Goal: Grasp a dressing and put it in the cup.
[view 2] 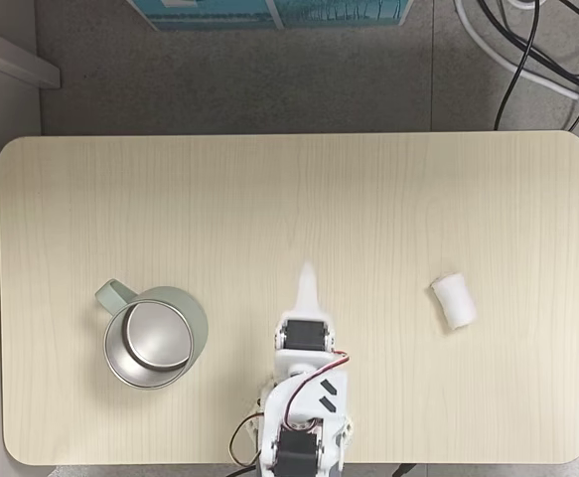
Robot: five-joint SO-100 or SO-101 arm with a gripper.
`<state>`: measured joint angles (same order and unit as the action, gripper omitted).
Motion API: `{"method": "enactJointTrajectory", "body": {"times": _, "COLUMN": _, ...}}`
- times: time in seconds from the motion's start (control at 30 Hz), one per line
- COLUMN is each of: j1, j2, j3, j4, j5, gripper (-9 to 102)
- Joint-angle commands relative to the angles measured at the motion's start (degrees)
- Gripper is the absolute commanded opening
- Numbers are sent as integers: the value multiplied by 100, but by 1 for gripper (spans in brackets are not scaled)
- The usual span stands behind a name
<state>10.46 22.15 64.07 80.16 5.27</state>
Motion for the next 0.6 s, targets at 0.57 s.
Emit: {"method": "enactJointTrajectory", "body": {"times": 0.57, "j1": 3480, "j2": 5458, "j3": 3753, "j4": 2136, "j5": -396, "gripper": 27}}
